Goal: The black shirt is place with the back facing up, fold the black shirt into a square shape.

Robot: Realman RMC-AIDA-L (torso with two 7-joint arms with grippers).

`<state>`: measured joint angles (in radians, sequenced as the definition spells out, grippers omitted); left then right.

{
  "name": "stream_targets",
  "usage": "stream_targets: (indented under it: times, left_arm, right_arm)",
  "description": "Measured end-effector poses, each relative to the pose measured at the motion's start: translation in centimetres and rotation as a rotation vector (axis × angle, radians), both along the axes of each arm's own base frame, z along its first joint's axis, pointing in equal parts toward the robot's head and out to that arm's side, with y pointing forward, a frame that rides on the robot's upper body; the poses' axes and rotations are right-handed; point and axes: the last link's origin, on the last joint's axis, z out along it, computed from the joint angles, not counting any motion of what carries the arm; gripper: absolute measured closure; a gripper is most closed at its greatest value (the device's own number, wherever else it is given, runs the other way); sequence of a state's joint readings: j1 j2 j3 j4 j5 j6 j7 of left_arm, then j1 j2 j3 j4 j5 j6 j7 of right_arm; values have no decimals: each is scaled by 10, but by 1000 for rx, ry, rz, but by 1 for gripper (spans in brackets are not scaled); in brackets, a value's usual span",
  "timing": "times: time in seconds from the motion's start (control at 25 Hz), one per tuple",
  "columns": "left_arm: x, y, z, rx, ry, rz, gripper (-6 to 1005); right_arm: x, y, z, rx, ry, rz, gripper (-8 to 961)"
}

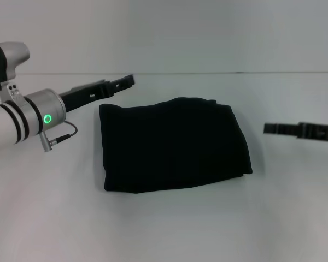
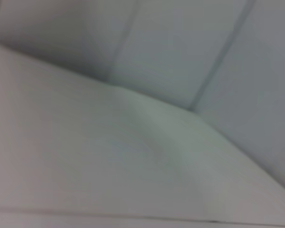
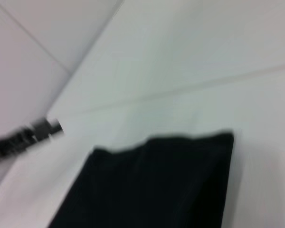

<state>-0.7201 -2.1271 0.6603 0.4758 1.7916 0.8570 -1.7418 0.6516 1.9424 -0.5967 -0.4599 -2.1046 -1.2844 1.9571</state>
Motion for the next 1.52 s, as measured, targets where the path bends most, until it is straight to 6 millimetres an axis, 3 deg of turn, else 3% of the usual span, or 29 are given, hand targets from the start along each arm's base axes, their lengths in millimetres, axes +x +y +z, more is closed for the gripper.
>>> stream_targets:
  times: [0.08,0.28,0.72,1.0,1.52]
  left_arm:
    - [-4,6,-3,-28,-20,94,50]
    - [-5,8,-10,-94,-83,214,50]
    - [-11,7,-12,-102,-211,363,50]
    - [-13,4,-14,-116,-273,421,50]
    - [-27,2,-13,-68,-226,452,49]
  right_arm:
    - [-1,2,11,35,11,14,417]
    - [-14,8,27,54,14,72,199]
    - [-34,24,35,75,-48,174,55]
    - [-28,23,33,82,-90,193,59]
    - [-24,21,31,85,-103,195,62]
